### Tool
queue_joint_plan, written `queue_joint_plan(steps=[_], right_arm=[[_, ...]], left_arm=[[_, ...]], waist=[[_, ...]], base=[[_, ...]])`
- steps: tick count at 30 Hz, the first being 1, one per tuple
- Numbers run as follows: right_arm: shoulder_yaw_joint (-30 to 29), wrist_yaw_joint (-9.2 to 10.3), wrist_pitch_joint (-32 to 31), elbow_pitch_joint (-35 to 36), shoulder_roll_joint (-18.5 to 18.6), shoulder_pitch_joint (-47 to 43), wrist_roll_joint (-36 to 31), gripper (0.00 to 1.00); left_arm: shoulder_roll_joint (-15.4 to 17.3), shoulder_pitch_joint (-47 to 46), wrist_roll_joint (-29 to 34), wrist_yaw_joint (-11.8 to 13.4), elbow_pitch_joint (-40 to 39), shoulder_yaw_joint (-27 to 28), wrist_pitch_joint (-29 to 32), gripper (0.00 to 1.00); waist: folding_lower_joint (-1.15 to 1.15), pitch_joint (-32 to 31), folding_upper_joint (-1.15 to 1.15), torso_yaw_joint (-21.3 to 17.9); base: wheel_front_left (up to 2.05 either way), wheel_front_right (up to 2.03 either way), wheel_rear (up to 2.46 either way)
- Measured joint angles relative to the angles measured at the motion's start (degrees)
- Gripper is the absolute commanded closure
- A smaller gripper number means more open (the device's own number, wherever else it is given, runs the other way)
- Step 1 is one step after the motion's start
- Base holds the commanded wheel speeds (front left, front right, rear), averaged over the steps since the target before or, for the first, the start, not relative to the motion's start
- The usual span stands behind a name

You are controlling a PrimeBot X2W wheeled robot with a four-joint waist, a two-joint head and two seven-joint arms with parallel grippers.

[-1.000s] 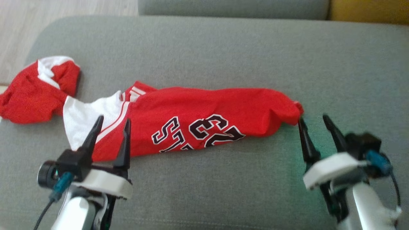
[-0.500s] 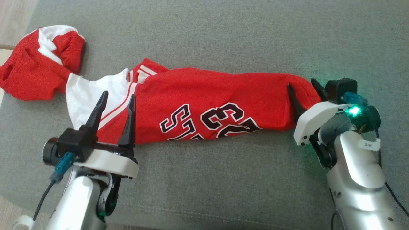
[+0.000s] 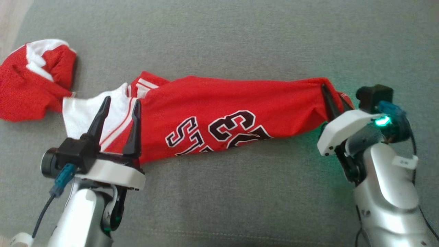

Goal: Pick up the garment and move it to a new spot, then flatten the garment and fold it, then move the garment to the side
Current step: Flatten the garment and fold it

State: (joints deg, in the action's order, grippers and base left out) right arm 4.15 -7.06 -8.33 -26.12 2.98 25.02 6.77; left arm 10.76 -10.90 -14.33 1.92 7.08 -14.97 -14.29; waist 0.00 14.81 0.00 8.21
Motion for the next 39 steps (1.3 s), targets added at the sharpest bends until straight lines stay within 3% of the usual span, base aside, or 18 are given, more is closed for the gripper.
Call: queue_joint_plan(steps=[9, 17, 27, 28, 29, 39], right_arm=[[-5.2, 0.00, 0.1, 14.1, 0.0, -9.2, 0.2, 1.00], [-4.8, 0.00, -5.7, 24.3, -0.2, -25.2, 2.3, 1.00], [-0.8, 0.00, -9.1, 25.4, -0.4, -34.2, 3.4, 1.00], [-0.5, 0.00, -9.0, 25.0, -0.4, -34.2, 3.6, 0.64], [-0.4, 0.00, -8.5, 24.5, -0.4, -34.2, 3.9, 0.00], [-0.1, 0.00, 2.3, 26.7, -0.4, -30.2, 3.6, 0.00]], left_arm=[[-0.1, 0.5, 0.6, -0.6, -0.3, 0.9, 0.0, 0.00], [-0.3, 2.0, 1.2, -1.0, -0.3, 0.9, 0.0, 0.00], [-0.3, 2.3, 1.2, -1.4, 0.1, 0.9, 0.0, 0.00], [-0.3, 2.4, 1.2, -1.4, 0.1, 0.9, 0.0, 0.00], [-0.3, 2.5, 1.2, -1.4, 0.3, 0.9, 0.0, 0.00], [-0.3, 5.4, 1.2, -1.1, 1.0, 0.3, 0.0, 0.00]], waist=[[0.00, -1.4, 0.00, -2.9], [0.00, -2.4, 0.00, -3.7], [0.00, -3.2, 0.00, -4.1], [0.00, -3.3, 0.00, -4.1], [0.00, -3.6, 0.00, -4.1], [0.00, -7.1, 0.00, -4.0]], base=[[0.00, 0.00, 0.00], [0.00, 0.00, 0.00], [0.00, 0.00, 0.00], [0.00, 0.00, 0.00], [0.00, 0.00, 0.00], [0.00, 0.00, 0.00]])
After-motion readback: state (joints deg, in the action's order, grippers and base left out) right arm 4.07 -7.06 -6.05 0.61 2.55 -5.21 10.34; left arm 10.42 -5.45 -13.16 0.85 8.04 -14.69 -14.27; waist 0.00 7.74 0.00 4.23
